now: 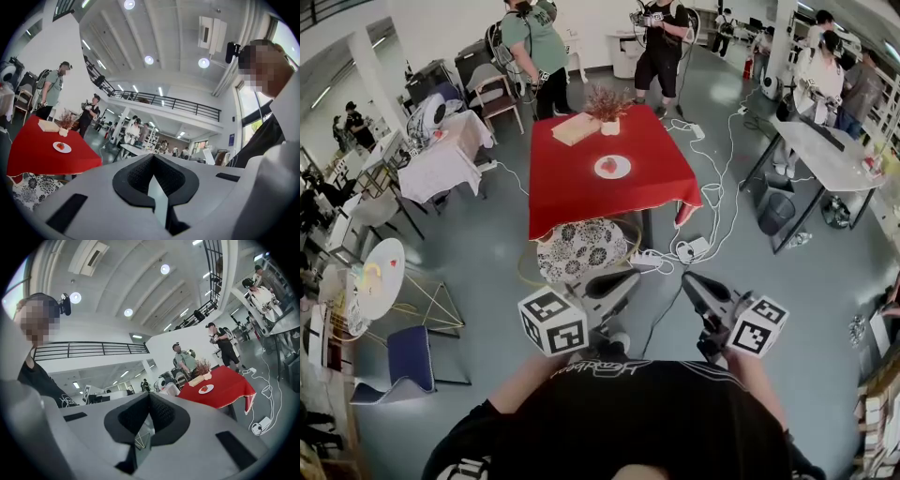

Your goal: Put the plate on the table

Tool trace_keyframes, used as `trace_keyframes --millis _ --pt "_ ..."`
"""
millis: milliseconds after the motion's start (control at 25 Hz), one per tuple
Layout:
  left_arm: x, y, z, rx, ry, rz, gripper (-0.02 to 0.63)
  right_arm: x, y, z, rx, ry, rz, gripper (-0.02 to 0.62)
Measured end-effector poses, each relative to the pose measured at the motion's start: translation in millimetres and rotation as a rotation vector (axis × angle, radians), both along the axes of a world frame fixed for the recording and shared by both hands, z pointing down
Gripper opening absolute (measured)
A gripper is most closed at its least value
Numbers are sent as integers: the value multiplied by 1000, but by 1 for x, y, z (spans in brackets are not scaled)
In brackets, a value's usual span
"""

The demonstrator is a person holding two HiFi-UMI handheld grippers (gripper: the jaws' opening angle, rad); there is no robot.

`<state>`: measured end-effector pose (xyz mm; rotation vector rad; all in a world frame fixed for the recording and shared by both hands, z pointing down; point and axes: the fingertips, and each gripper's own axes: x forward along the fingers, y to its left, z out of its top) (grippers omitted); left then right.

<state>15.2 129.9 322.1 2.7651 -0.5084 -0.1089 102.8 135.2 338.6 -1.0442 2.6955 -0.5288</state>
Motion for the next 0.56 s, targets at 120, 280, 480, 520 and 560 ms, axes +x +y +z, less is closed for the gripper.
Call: trace_keyframes --millis 120,280,480,520,560 --pt "-2 3 0 -4 -2 -3 8 -3 2 0 -4 0 -3 6" --pt "-6 11 4 -7 -12 -6 8 -7 10 2 -11 -6 -7 6" --pt "-4 20 6 -7 -9 -15 8 -3 21 6 -10 -7 -5 6" --pt "-3 22 6 -7 -8 -16 8 -2 23 6 -10 -7 -4 6" --pt "-3 23 6 -7 -8 -17 8 -1 24 6 -10 -7 -2 6"
